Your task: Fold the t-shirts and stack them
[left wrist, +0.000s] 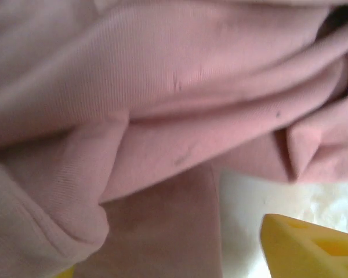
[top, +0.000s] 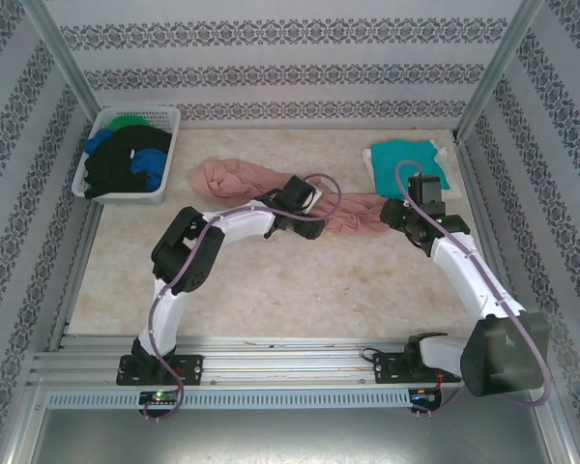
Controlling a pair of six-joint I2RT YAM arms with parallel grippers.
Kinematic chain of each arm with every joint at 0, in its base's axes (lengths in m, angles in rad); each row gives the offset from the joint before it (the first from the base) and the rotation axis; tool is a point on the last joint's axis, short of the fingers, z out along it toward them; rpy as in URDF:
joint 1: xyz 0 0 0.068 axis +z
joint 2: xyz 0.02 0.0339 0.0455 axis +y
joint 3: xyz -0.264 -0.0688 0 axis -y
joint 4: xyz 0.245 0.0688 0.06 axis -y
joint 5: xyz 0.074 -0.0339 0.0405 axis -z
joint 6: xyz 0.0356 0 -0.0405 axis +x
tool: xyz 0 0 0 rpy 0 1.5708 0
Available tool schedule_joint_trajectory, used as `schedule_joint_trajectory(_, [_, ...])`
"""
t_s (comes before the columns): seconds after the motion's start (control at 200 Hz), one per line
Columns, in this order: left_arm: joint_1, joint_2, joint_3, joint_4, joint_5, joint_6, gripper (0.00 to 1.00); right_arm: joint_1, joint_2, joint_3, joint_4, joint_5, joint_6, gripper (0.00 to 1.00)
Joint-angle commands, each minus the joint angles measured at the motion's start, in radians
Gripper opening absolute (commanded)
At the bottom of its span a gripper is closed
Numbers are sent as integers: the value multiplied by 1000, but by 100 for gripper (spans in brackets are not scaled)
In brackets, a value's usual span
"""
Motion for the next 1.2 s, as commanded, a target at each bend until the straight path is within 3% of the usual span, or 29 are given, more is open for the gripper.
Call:
schedule_joint_trajectory(0.0, [-8, 50, 48, -90, -43, 53, 66, 22, 52, -4, 98, -49, -2, 51])
schedule_joint_trajectory(0.115, [-7, 45, 29, -102, -61, 74, 36, 78, 196, 76, 99, -17, -75, 60])
schedule_joint_trajectory(0.155, [-7, 38, 18, -103, -69, 79, 30, 97, 258, 110, 101, -5, -116, 61])
schedule_joint_trajectory(0.275, [-8, 4, -27, -91, -42, 80, 39, 132, 442, 259, 38, -19, -195, 59])
schedule_joint_trajectory(0.32, [-7, -5, -47, -74, -24, 74, 46, 146, 494, 304, 15, -17, -206, 56])
schedule_joint_trajectory(0.49, [-7, 2, -67, -46, 7, 58, 56, 191, 601, 381, -20, 16, -226, 52])
schedule_joint_trajectory(0.704, [-6, 7, -65, -87, -6, 83, 55, 195, 658, 417, -73, 86, -261, 53])
schedule_joint_trajectory(0.809, [8, -19, -115, -90, -13, 93, 32, 194, 666, 420, -86, 119, -268, 39])
schedule_joint_trajectory(0.894, [32, -66, -194, -90, -32, 98, 14, 194, 648, 421, -100, 175, -262, 19])
schedule_joint_trajectory(0.979, [62, -153, -310, -84, -65, 100, 4, 189, 597, 416, -100, 211, -244, 0])
schedule_joint_trajectory(1.079, [116, -280, -428, -111, -108, 67, 0, 183, 512, 422, -96, 218, -233, 0])
schedule_joint_trajectory(1.144, [173, -389, -509, -93, -20, 25, 0, 185, 454, 436, -88, 207, -219, 0])
schedule_joint_trajectory(1.194, [192, -482, -553, -99, -48, -17, 0, 184, 417, 451, -80, 200, -213, 0])
